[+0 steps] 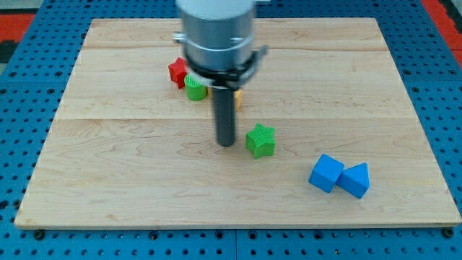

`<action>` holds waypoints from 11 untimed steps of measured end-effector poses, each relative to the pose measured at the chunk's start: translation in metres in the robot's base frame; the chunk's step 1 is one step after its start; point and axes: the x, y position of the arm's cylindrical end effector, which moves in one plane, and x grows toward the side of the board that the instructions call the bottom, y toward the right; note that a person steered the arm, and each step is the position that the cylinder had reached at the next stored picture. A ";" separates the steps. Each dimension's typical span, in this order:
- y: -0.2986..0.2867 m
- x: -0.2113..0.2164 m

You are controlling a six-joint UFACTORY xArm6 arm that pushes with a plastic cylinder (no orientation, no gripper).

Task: Move the green circle to the bottom left of the yellow hexagon

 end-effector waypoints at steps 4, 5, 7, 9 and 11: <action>-0.059 -0.007; -0.123 -0.067; -0.100 -0.132; -0.051 -0.119; -0.107 -0.075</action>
